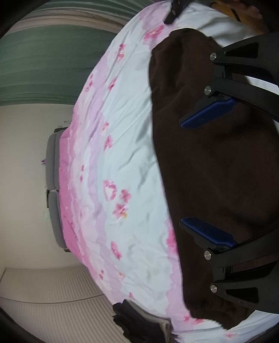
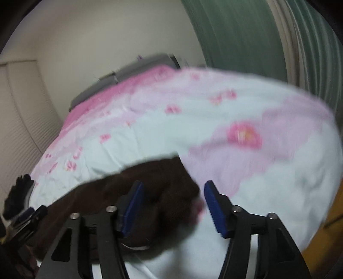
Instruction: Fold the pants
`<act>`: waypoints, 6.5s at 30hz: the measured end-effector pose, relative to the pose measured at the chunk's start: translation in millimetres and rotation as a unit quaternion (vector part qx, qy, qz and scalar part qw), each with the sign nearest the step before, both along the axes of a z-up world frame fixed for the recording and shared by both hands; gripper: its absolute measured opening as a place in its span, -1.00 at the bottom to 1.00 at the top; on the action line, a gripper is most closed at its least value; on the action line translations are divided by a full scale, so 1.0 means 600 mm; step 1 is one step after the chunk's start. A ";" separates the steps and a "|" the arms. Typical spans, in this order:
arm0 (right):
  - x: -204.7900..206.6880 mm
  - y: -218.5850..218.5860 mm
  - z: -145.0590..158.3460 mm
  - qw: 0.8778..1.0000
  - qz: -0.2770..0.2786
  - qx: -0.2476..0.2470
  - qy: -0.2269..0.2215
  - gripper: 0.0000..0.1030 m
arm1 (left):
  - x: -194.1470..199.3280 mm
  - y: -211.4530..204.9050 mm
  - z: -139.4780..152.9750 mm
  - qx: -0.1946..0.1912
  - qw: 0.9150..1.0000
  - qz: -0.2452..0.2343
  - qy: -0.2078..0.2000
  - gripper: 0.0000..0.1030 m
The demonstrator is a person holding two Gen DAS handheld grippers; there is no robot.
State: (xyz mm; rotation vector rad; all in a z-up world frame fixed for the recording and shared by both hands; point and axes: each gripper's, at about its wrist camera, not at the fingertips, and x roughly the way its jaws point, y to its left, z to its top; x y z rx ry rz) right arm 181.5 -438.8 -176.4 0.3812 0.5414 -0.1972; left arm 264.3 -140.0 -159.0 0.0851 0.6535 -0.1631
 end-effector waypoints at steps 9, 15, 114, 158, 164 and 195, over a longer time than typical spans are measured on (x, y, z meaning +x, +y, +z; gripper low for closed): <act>0.082 0.114 0.063 0.997 0.072 -0.001 -0.012 0.20 | 0.138 -0.038 0.058 0.026 0.970 -0.235 0.052 0.58; 0.091 0.172 0.033 1.000 -0.008 0.022 -0.014 0.20 | 0.250 -0.061 0.010 0.079 0.910 -0.372 0.163 0.22; 0.072 0.471 0.107 0.941 0.166 -0.283 -0.079 -0.41 | -0.116 0.312 0.076 -0.041 0.980 0.195 -0.024 0.77; -0.045 0.791 -0.031 0.784 0.288 -0.546 -0.064 0.40 | -0.233 0.500 0.112 -0.009 0.957 0.287 -0.039 0.81; -0.067 0.791 -0.025 0.774 0.264 -0.574 -0.035 0.40 | -0.245 0.519 0.127 -0.002 0.951 0.306 -0.046 0.81; 0.031 0.682 0.019 0.836 0.486 -0.239 0.086 -0.09 | -0.247 0.400 0.066 -0.036 0.979 0.202 -0.021 0.84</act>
